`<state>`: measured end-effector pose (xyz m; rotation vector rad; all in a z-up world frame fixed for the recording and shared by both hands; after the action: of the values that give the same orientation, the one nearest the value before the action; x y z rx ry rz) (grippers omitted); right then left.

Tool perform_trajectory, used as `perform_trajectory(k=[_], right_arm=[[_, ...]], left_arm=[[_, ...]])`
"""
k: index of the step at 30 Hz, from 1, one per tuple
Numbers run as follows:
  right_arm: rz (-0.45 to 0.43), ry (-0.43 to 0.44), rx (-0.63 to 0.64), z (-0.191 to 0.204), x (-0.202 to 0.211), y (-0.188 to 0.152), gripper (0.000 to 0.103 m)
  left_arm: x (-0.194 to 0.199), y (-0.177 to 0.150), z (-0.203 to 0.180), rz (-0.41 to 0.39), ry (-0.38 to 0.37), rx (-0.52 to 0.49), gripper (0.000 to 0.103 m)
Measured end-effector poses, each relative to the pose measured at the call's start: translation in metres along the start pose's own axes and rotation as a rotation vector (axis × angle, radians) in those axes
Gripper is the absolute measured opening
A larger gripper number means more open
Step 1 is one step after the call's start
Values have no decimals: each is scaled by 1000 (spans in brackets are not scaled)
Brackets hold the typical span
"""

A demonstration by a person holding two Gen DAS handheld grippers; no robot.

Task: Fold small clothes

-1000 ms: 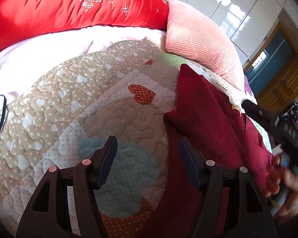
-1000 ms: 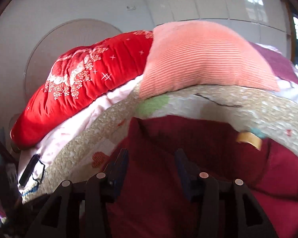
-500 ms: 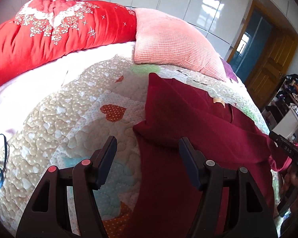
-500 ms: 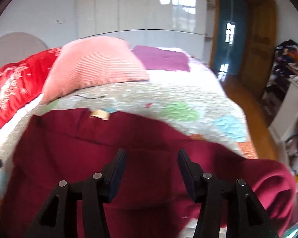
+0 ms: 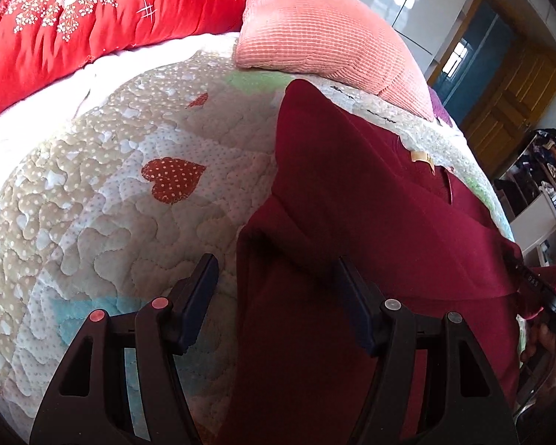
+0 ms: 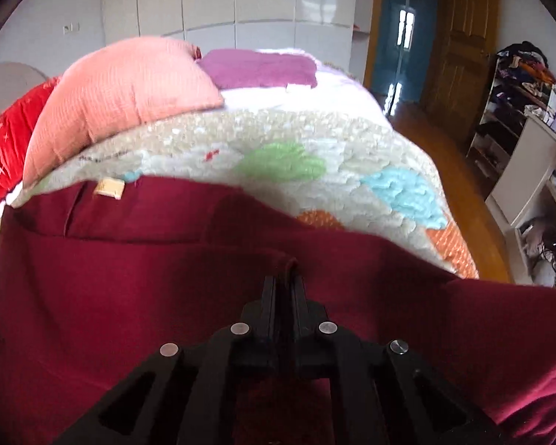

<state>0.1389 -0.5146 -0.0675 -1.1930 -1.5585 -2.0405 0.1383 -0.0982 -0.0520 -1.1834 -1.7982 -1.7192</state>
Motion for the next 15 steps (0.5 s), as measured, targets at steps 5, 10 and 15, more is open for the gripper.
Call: perform_trajectory(k=[5, 10, 15], right_arm=[[-94, 27, 53, 12, 40, -10, 25], [11, 42, 79, 23, 27, -35, 30], [-55, 162, -12, 7, 109, -43, 46]], left_arm=[[15, 4, -6, -51, 35, -39, 65], [34, 0, -16, -74, 48, -81, 65], [52, -12, -24, -59, 47, -110, 65]])
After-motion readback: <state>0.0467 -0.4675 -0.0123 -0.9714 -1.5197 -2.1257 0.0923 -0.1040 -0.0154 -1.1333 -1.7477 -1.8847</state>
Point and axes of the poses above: each gripper's, at about its wrist camera, not at the fingertips, and x roughly against the way its jaws point, z to its left, y to its top, the point moved 10 cm from there along -x, roughly the way its jaws point, and after that the axes turned 11 degrees about -x, right-handed, at the moved point
